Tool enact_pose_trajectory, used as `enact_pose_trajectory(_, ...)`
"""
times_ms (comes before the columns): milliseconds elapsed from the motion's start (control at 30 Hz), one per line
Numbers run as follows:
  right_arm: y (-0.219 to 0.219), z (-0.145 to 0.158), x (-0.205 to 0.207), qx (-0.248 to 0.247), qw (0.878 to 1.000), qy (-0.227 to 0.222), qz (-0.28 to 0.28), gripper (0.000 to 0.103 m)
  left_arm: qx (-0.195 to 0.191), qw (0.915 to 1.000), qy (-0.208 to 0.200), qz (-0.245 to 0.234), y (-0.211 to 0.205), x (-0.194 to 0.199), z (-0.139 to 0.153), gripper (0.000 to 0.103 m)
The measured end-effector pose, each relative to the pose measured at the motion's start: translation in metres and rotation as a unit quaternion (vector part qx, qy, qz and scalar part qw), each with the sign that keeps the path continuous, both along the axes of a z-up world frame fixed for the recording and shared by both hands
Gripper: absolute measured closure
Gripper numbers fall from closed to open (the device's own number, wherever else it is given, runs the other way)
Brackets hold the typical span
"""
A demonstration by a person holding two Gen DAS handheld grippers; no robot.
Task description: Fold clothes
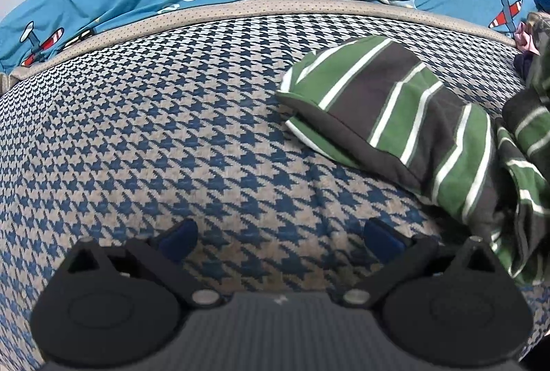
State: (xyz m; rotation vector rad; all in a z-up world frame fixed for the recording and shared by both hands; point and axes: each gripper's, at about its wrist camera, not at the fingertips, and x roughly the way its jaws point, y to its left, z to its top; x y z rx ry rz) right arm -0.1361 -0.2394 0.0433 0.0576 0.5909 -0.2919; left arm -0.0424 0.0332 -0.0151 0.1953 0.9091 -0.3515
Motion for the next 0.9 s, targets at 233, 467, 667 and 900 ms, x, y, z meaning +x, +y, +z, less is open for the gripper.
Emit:
enact_pose_trajectory(233, -0.015, -0.011, -0.024, 0.015, 0.998, 0.038, -0.041, 0.090, 0.000, 1.0000, 0.000, 0.001, 0.002, 0.001, 0.001, 0.000)
enact_pose_trajectory(467, -0.015, -0.003, -0.049, 0.013, 0.998, 0.006, -0.064, 0.070, -0.003, 0.9998, -0.002, 0.020, 0.005, 0.007, 0.001, 0.000)
enact_pose_trajectory(667, 0.005, 0.006, -0.046, 0.001, 1.000, -0.025, 0.013, 0.069, -0.004, 0.9994, -0.002, 0.034, 0.006, 0.006, 0.002, 0.000)
enact_pose_trajectory(900, 0.040, -0.004, -0.019, 0.004, 0.992, 0.002, 0.126, 0.068, -0.010, 0.9987, 0.001, 0.050, 0.007, 0.016, 0.003, 0.000)
